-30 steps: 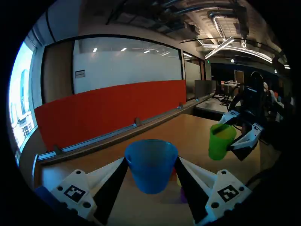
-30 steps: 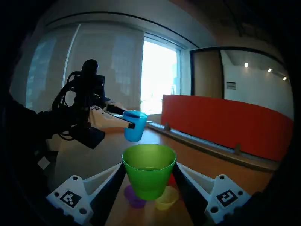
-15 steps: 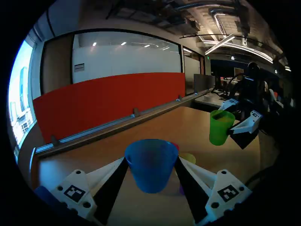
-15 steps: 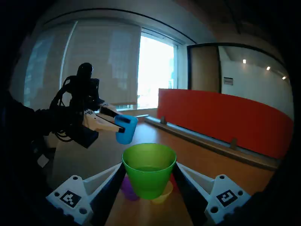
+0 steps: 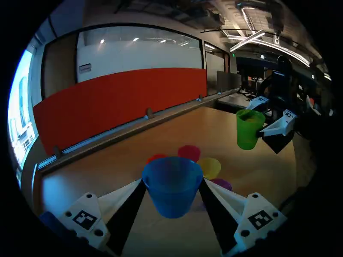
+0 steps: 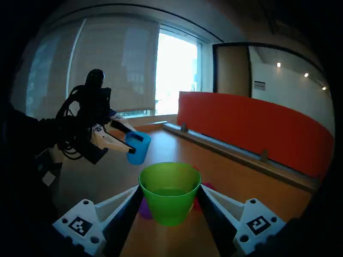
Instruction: Pour water
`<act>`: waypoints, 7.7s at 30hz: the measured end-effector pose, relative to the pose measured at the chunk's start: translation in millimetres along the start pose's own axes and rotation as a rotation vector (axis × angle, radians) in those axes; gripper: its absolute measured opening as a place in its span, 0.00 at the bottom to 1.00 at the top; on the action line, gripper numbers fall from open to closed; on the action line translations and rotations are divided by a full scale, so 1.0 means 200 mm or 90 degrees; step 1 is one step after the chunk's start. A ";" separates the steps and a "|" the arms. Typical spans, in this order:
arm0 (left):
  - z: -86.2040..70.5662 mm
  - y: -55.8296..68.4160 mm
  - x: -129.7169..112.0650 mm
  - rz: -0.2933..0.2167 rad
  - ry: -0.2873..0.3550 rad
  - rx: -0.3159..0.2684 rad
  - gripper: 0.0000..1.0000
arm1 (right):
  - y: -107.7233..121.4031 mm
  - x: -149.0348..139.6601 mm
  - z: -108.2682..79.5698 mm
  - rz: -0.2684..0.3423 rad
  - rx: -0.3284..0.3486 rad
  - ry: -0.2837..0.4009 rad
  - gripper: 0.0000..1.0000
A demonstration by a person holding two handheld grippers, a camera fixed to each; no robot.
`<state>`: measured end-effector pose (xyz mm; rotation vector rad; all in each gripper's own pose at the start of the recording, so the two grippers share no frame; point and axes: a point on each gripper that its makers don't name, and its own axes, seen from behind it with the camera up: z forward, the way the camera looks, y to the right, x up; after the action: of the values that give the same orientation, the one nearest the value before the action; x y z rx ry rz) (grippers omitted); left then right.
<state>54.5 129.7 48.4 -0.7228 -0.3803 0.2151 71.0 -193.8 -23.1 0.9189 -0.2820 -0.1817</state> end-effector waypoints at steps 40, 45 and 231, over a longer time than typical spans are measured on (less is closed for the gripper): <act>0.19 0.11 -0.51 0.048 -0.180 -0.052 0.86 | 0.02 -0.34 0.04 0.000 0.028 -0.125 0.88; 0.20 0.12 -0.56 0.048 -0.195 -0.058 0.86 | 0.02 -0.35 0.04 0.002 0.029 -0.128 0.88; -0.63 -0.16 -0.13 -0.137 0.260 0.423 0.96 | 0.45 -0.13 -0.64 0.078 -0.478 0.192 0.99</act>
<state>84.7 23.0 -22.4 -0.0579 0.0170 -0.0186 90.2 -36.4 -29.3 0.1756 0.0207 -0.0244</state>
